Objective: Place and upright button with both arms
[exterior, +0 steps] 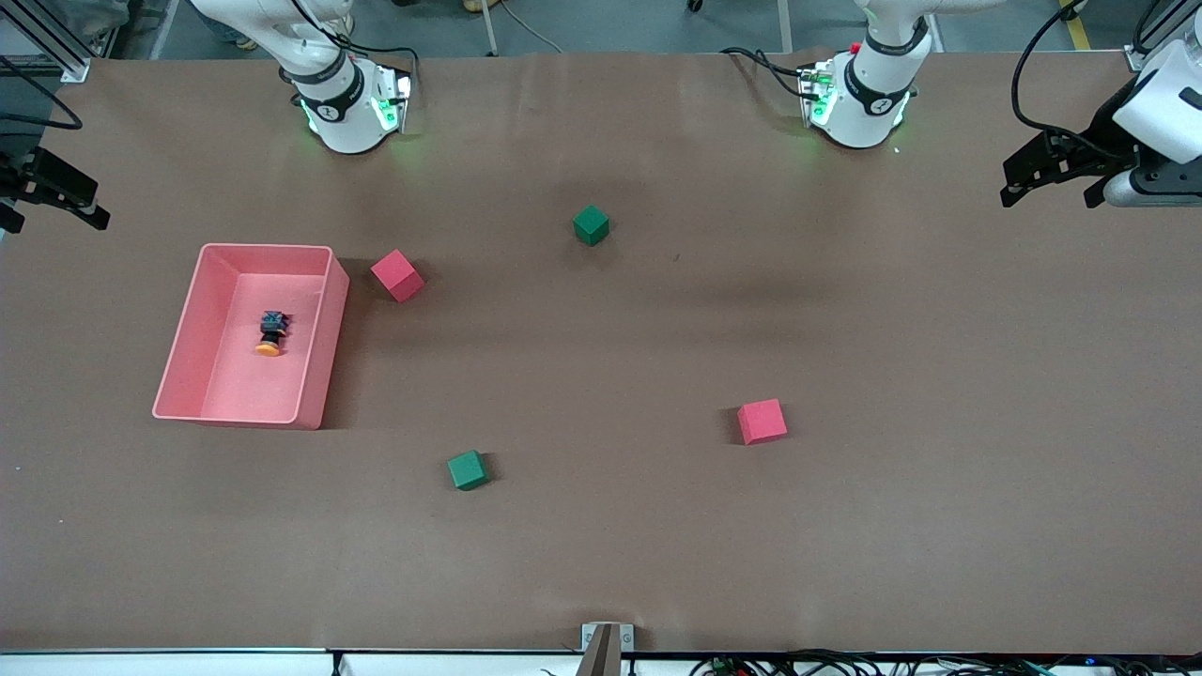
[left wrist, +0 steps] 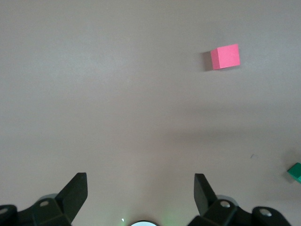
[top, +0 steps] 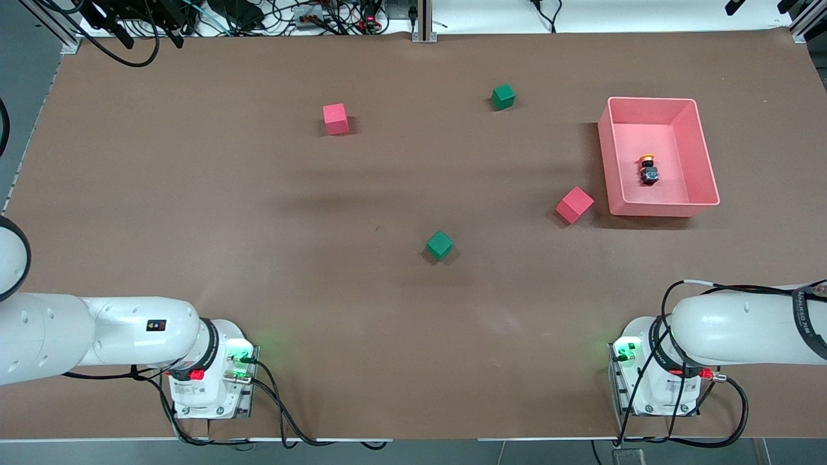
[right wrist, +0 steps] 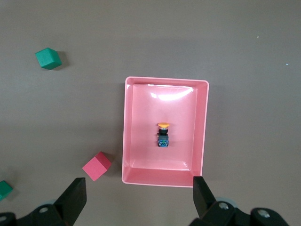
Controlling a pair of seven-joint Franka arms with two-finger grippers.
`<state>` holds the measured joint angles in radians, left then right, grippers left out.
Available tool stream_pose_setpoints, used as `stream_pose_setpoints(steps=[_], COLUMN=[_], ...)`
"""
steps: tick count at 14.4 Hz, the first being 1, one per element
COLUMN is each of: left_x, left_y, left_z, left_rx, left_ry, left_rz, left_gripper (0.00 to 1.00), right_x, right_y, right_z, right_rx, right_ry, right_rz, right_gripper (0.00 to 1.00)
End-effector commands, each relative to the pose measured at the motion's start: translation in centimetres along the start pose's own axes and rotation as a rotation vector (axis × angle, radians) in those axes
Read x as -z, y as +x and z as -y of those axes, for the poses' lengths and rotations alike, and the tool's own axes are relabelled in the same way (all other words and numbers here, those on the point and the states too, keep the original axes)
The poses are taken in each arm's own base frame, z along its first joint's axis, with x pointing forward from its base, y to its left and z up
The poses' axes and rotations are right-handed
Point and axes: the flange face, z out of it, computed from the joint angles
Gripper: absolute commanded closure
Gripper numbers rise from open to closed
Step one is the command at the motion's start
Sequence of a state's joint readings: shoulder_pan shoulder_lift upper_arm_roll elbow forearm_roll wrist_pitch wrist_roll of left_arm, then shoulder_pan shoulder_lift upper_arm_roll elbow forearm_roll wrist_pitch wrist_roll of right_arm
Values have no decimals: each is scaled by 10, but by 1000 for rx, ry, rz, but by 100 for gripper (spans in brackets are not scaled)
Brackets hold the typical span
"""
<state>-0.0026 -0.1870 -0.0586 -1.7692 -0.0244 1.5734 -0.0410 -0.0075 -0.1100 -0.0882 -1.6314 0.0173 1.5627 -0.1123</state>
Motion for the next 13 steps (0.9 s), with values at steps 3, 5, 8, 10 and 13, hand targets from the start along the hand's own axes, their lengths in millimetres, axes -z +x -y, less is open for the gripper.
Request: stream_pose_setpoints(steps=[3, 5, 8, 10, 13], left_x=[4, 4, 2, 2, 1], left_y=[4, 4, 5, 4, 5], left_z=[0, 0, -1, -1, -2], left_rx=[12, 14, 12, 11, 11], left_ry=[-14, -14, -12, -12, -12], left_rz=[-8, -7, -4, -4, -2], left_gripper=[0, 0, 0, 0, 0], right_x=[-1, -2, -1, -4, -17], right_y=[-4, -4, -4, -4, -5], right_z=[-2, -1, 0, 0, -1], right_rx=[2, 3, 6, 6, 4], right_ry=[-10, -9, -10, -9, -6], right_rz=[6, 10, 7, 13, 38], right_gripper=[0, 0, 0, 0, 0])
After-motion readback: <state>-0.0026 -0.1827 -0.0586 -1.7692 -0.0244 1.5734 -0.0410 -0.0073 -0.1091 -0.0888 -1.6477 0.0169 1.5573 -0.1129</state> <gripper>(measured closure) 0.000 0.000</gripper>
